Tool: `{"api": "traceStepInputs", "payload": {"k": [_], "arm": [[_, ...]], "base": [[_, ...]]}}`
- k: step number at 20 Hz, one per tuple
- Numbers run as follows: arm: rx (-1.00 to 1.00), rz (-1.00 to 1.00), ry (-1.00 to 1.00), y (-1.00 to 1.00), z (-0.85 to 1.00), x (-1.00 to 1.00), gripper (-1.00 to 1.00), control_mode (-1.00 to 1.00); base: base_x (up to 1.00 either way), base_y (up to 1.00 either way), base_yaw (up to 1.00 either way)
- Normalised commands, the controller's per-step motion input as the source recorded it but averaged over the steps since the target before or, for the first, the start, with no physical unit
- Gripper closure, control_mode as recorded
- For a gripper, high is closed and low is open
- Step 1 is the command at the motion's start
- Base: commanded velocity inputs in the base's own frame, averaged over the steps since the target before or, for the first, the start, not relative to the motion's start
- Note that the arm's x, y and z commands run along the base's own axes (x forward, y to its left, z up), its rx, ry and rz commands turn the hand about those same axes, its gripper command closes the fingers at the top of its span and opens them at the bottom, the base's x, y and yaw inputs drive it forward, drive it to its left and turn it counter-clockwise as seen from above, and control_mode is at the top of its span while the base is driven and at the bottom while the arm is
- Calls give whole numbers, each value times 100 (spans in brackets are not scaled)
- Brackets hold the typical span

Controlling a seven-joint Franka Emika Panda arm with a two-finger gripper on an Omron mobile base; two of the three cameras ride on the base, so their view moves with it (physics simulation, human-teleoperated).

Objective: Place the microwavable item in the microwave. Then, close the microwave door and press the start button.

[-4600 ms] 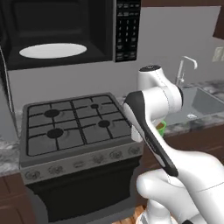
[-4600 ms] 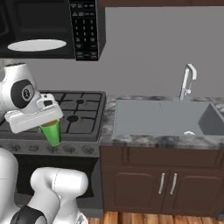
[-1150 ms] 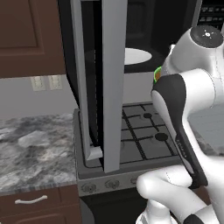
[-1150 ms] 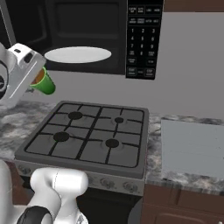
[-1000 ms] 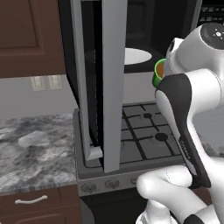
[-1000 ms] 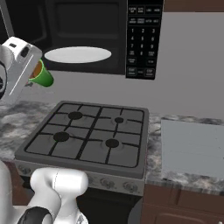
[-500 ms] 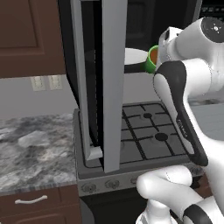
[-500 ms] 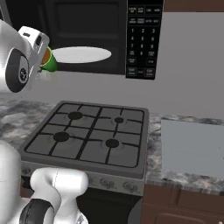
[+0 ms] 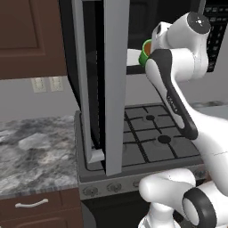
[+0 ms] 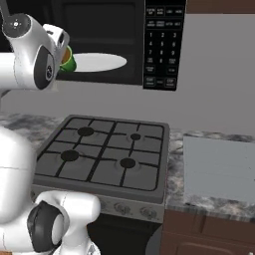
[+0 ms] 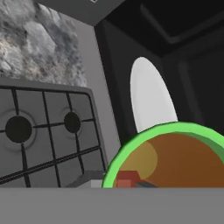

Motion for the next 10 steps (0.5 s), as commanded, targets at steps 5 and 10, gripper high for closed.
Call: {"api": "traceStepInputs", "payload": {"k": [5, 10], "arm": [[-3, 0, 9, 12, 0, 65, 100, -100], [-2, 0, 12, 10, 0, 67, 100, -100]], "base": [[0, 0, 0], [0, 0, 0]]}}
